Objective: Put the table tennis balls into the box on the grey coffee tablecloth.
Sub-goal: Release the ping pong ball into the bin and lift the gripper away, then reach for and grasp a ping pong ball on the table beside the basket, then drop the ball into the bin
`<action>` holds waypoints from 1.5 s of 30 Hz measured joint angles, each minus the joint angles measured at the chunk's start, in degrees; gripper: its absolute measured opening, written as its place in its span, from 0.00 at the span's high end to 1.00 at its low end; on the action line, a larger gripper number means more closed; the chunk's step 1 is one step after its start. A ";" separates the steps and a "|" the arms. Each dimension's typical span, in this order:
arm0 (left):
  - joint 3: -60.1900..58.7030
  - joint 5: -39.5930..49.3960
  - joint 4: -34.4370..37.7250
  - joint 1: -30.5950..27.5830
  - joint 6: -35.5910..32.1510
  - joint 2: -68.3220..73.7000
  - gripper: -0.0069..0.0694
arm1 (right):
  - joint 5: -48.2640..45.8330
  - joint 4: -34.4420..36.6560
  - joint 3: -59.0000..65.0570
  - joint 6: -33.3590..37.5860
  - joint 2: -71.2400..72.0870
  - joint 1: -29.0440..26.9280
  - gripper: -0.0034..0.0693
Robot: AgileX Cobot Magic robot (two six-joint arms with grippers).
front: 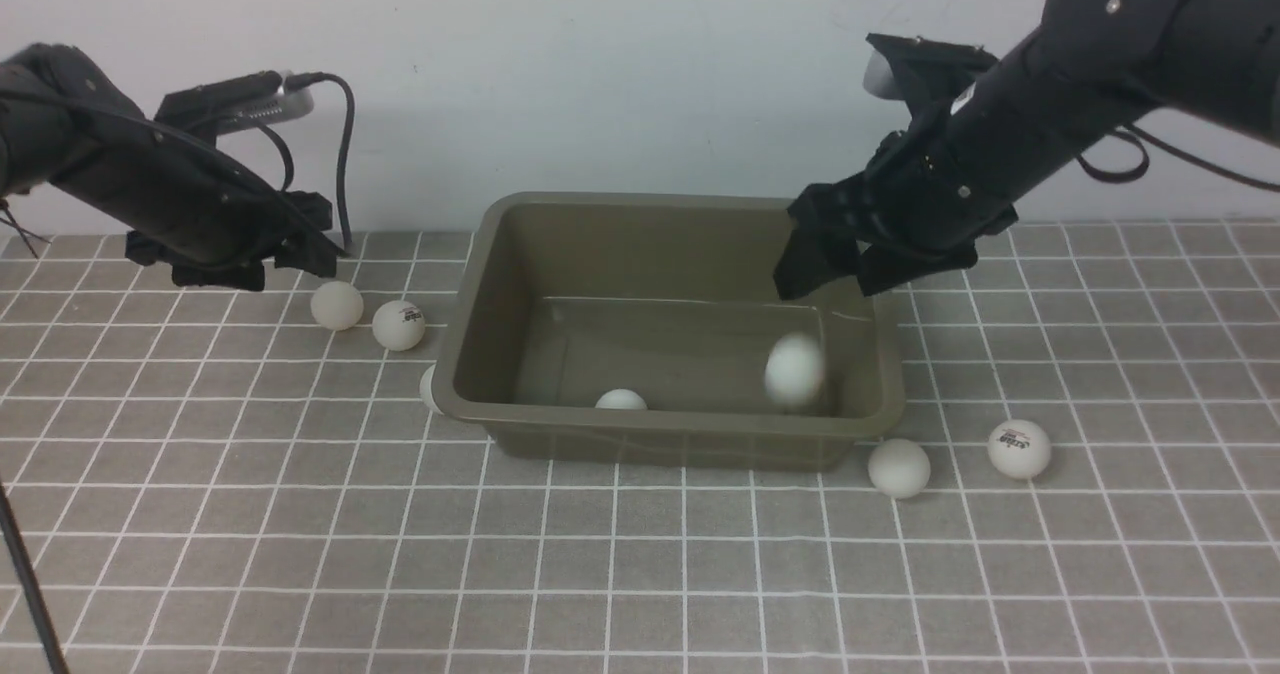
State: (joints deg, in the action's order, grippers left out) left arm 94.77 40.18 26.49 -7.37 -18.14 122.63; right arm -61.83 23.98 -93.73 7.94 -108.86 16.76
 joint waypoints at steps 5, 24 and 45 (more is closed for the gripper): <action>0.00 -3.73 0.34 1.62 -3.17 2.68 0.24 | -2.85 -3.44 -0.89 -0.01 3.49 0.00 0.15; 0.51 -3.42 -5.32 3.57 -4.29 2.72 0.46 | -10.25 -28.93 2.19 -12.46 28.20 -2.34 0.61; 5.45 9.45 5.18 22.32 -9.78 -4.53 0.30 | 18.58 -15.12 30.15 -10.43 9.87 -11.63 0.28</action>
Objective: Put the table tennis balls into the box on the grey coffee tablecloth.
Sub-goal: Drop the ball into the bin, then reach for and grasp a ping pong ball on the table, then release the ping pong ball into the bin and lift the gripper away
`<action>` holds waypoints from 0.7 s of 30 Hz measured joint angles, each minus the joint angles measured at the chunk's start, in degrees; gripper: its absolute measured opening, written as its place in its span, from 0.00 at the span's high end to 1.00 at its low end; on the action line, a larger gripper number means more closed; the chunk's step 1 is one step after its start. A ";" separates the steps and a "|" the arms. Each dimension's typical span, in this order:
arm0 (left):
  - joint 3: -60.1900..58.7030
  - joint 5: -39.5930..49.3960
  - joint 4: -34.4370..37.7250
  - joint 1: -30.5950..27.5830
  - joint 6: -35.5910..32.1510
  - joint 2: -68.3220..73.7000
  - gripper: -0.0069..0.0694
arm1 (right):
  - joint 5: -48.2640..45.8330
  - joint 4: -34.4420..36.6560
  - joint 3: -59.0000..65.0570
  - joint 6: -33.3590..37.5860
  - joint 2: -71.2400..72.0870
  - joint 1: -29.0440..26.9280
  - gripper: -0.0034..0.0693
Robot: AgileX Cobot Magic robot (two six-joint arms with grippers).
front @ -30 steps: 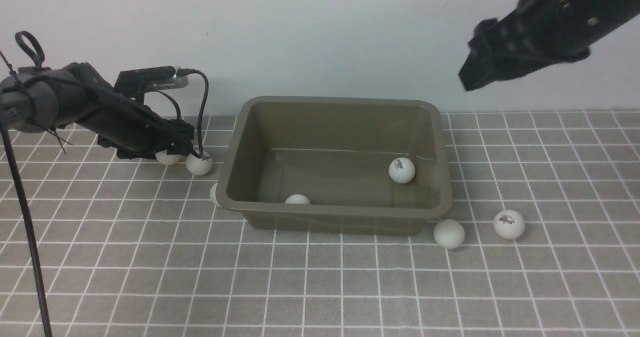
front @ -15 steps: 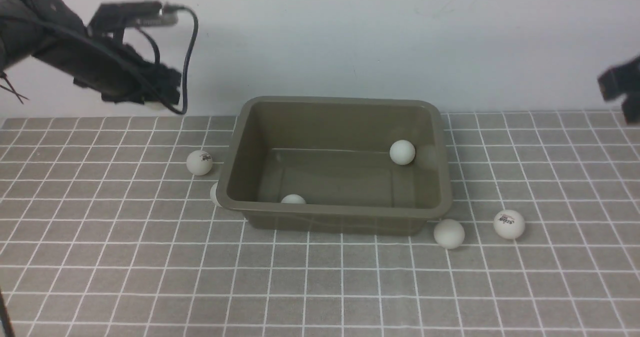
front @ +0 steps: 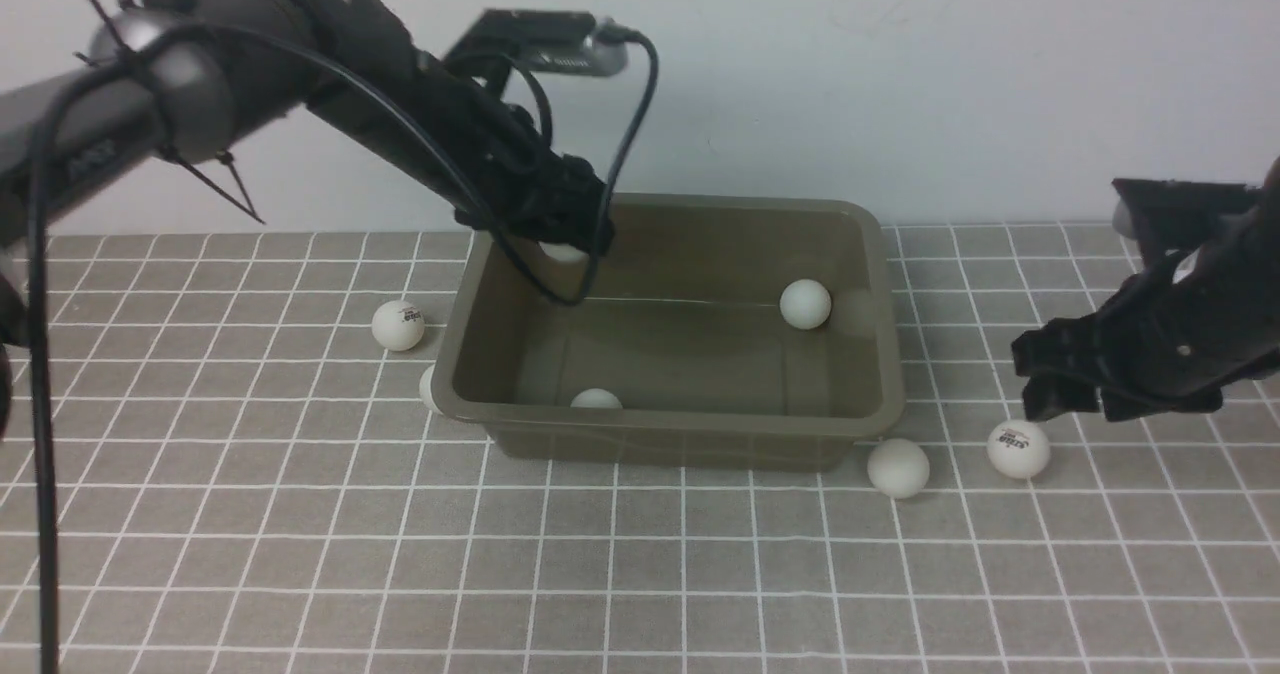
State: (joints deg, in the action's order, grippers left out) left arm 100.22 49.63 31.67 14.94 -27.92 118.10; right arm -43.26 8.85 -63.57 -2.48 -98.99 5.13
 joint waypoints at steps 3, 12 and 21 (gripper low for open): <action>0.00 0.00 -0.58 0.48 1.97 0.98 0.12 | 0.69 0.35 -2.64 0.23 -5.23 0.00 0.14; 9.93 14.37 -13.50 -7.55 15.21 -0.67 0.55 | -5.20 1.58 -8.30 3.95 -12.02 -0.07 0.48; 9.05 20.54 -18.61 -19.26 15.48 -1.91 0.91 | -7.62 11.43 -16.75 7.62 -0.60 2.63 0.46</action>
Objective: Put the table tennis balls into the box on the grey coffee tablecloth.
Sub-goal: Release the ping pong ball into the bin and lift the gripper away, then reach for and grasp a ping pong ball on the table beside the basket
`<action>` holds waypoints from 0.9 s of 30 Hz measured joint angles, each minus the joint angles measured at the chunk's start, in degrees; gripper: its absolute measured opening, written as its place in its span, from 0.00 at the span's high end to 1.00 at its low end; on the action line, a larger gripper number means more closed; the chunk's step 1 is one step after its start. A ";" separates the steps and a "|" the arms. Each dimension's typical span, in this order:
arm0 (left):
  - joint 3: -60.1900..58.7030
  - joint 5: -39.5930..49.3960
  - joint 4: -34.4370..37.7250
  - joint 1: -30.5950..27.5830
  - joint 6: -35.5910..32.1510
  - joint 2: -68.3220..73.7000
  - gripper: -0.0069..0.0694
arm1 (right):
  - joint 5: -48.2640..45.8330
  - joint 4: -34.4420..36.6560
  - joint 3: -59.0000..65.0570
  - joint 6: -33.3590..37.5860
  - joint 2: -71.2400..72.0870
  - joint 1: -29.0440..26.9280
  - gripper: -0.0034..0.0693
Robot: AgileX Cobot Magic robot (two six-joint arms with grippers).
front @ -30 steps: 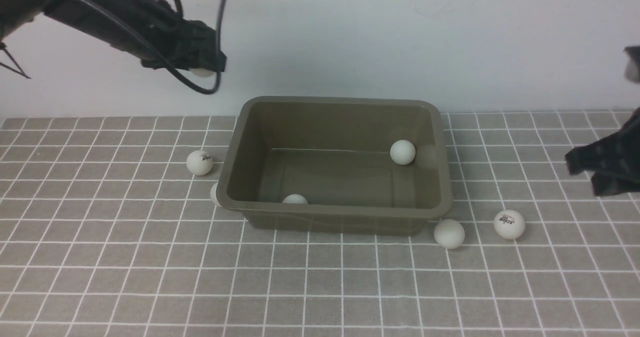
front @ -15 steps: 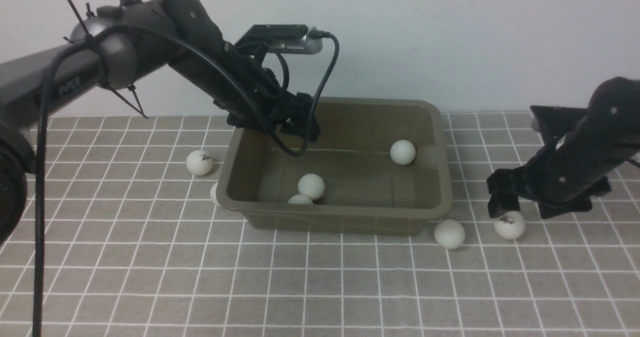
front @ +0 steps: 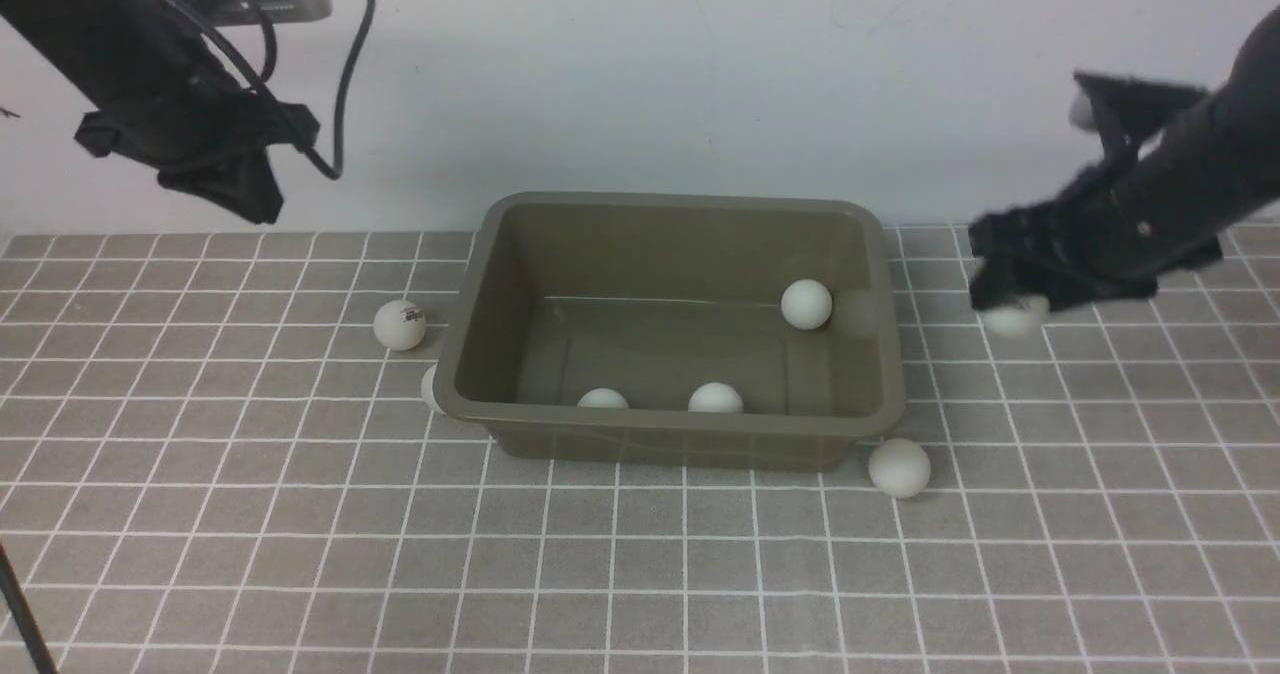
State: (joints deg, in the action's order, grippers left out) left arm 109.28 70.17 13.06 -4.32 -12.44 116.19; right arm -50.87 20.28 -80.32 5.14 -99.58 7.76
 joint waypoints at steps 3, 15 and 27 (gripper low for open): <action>-0.59 0.15 0.40 -0.29 -1.11 2.55 0.88 | 1.97 3.89 -4.38 4.63 0.25 5.62 0.46; -0.70 -12.27 3.42 5.00 -2.56 12.21 0.19 | -11.24 0.87 -15.96 5.45 -8.07 11.05 0.11; 1.75 -13.12 -5.23 8.16 3.19 17.62 0.44 | -19.34 -25.09 -5.53 -7.15 16.43 5.06 0.54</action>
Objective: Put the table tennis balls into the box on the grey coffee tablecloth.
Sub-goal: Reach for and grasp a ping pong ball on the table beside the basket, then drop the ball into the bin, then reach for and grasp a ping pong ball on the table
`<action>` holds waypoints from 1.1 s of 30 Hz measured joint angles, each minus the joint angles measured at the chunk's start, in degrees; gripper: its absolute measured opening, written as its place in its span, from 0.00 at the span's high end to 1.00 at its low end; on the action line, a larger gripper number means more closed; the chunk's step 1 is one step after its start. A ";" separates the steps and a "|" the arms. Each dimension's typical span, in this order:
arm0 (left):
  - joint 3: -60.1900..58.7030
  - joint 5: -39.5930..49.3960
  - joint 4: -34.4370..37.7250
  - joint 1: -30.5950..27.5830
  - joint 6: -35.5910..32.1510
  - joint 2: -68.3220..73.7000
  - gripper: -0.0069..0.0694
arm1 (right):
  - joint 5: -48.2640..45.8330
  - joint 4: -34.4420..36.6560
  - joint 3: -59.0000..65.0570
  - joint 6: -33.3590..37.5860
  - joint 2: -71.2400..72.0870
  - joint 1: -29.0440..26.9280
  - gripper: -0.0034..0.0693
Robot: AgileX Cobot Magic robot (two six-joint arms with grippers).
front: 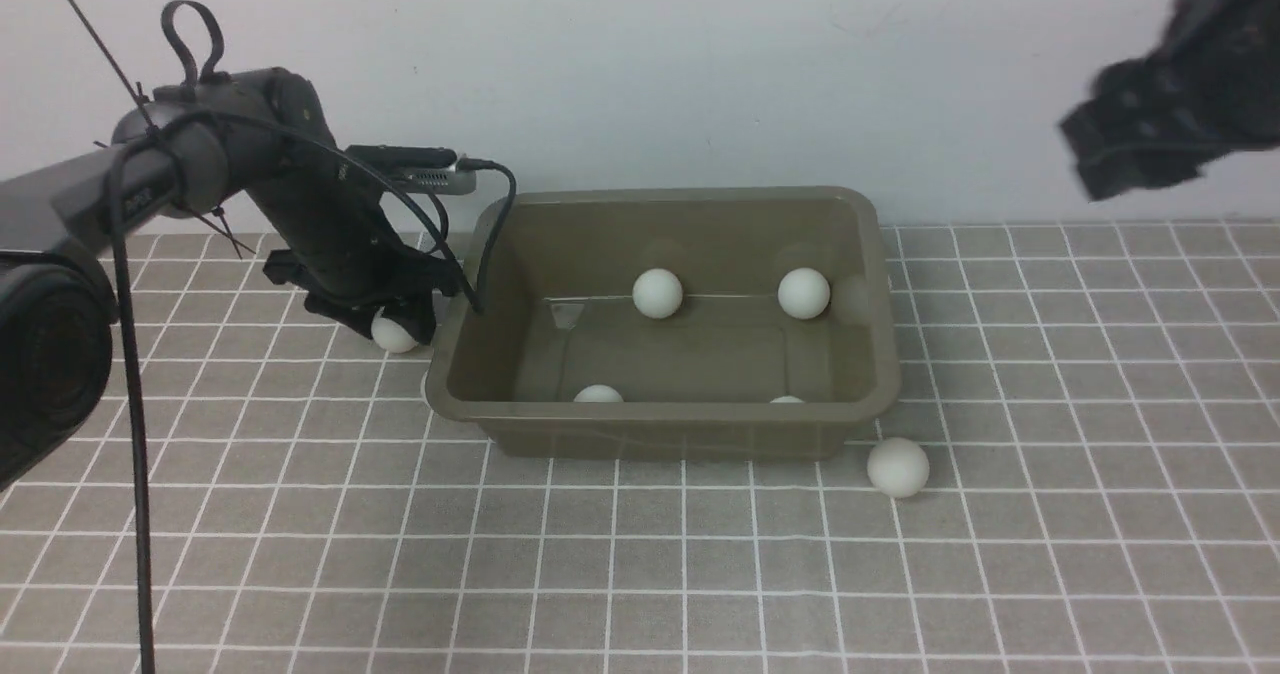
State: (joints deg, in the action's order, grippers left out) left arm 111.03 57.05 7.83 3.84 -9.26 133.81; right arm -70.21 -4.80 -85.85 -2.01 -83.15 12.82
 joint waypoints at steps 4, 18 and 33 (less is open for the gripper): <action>8.26 7.52 -2.30 -0.07 0.74 -1.99 0.44 | 1.69 5.16 9.61 -0.80 2.70 -5.38 0.76; 21.74 13.76 11.36 9.45 -3.91 -3.87 0.44 | 25.97 24.51 22.77 11.54 -13.22 -1.12 0.33; 23.27 14.44 5.54 7.41 0.34 -5.76 0.66 | 36.08 19.20 22.77 9.27 -25.11 4.20 0.28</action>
State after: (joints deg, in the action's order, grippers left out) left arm 134.30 71.49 13.37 11.25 -8.92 128.05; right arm -34.14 14.40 -63.08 7.25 -108.27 17.02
